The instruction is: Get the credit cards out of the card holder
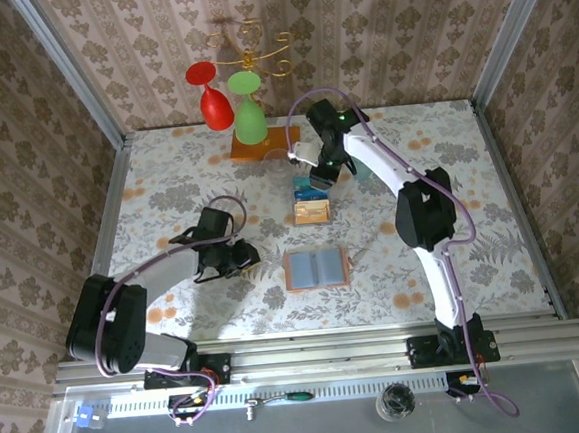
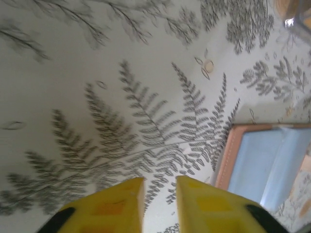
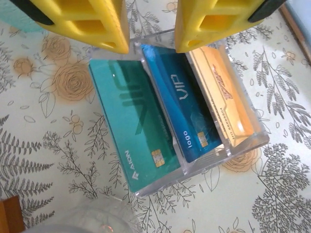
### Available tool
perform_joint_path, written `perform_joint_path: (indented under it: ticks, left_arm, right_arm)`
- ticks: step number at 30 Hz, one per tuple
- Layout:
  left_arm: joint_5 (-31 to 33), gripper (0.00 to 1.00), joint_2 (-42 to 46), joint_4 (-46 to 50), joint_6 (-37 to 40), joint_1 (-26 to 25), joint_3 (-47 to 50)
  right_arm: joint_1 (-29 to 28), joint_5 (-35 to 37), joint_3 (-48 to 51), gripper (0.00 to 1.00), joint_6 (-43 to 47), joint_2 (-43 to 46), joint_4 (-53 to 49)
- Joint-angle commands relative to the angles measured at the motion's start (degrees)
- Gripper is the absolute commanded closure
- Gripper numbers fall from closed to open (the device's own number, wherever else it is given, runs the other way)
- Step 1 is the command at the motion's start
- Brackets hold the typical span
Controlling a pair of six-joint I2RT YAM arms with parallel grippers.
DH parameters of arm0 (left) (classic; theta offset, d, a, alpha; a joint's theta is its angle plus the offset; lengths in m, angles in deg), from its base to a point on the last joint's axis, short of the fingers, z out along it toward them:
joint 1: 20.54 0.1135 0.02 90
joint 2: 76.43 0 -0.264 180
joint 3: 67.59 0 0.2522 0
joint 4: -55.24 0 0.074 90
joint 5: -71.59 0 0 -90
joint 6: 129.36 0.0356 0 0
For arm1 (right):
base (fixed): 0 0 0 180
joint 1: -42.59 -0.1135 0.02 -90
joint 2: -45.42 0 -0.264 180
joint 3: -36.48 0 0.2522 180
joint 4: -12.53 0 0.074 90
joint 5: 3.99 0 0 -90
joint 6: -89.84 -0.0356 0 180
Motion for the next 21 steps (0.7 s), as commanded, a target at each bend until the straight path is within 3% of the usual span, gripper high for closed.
perform_joint_path:
  ticks: [1, 6, 9, 10, 11, 12, 17, 21]
  left_arm:
    - [4.7, 0.68, 2.8, 3.9, 4.5, 1.4, -1.9]
    - [9.2, 0.53, 5.6, 6.4, 7.6, 3.3, -2.2]
    - [10.7, 0.25, 7.4, 7.6, 9.9, 4.8, -2.1]
    - [11.4, 0.18, 7.8, 8.1, 10.7, 5.3, -2.2]
    - [12.2, 0.10, 8.3, 8.7, 11.3, 5.9, -2.2]
    - [12.7, 0.03, 8.7, 9.1, 12.1, 6.6, -2.2]
    - [16.1, 0.00, 9.4, 10.4, 14.5, 10.1, -2.6]
    - [22.9, 0.00, 9.6, 10.7, 17.2, 11.7, -3.4]
  right_arm:
    - [0.3, -1.0, 8.8, 0.65, -7.6, 8.0, 9.0]
    - [0.3, 0.5, 25.3, 0.53, -15.0, 17.6, 21.5]
    - [0.5, 3.5, 33.2, 0.45, -19.3, 22.0, 26.7]
    - [0.6, 4.4, 35.4, 0.29, -20.4, 23.1, 28.2]
    - [0.6, 5.3, 37.6, 0.05, -21.5, 24.7, 29.3]
    - [0.6, 6.3, 40.0, 0.00, -22.5, 26.0, 31.8]
    - [1.2, 12.5, 50.3, 0.00, -25.7, 31.6, 37.1]
    - [2.5, 18.6, 57.9, 0.00, -28.0, 35.4, 41.7]
